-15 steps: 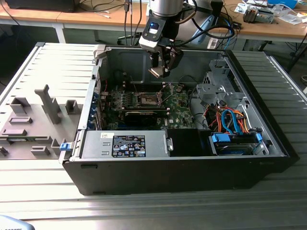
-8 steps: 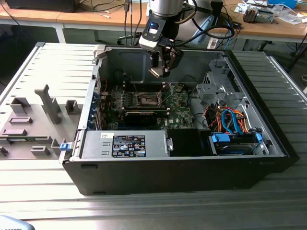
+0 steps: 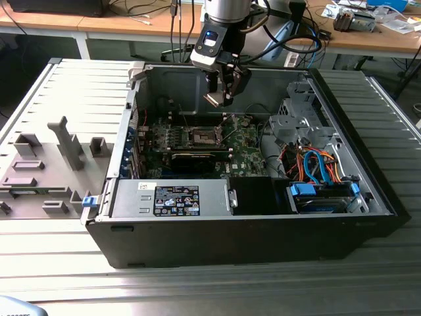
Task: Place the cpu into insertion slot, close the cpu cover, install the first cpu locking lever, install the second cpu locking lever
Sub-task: 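Place the cpu into insertion slot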
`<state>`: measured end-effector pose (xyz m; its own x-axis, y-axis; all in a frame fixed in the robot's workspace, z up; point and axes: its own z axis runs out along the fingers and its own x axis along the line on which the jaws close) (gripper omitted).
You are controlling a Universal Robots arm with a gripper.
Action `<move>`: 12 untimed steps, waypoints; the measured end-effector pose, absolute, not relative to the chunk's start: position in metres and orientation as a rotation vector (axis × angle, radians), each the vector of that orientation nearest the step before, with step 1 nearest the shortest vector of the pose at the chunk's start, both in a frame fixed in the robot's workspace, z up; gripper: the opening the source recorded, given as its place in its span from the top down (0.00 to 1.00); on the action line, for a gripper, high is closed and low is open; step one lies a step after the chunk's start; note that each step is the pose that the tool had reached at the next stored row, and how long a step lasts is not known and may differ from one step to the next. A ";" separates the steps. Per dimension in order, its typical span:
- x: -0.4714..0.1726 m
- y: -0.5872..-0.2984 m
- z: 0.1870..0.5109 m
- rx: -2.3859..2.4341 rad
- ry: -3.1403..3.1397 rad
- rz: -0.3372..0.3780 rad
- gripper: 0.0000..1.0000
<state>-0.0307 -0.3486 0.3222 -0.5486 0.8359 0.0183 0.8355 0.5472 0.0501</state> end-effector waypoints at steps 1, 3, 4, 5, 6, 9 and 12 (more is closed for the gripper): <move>-0.031 -0.349 0.322 1.489 2.756 0.083 0.45; -0.031 -0.349 0.322 1.491 2.755 0.083 0.45; -0.031 -0.349 0.322 1.491 2.755 0.083 0.45; -0.031 -0.349 0.322 1.492 2.755 0.083 0.45; -0.031 -0.349 0.322 1.493 2.754 0.083 0.45; -0.031 -0.349 0.322 1.494 2.753 0.083 0.45; -0.031 -0.349 0.322 1.496 2.752 0.083 0.45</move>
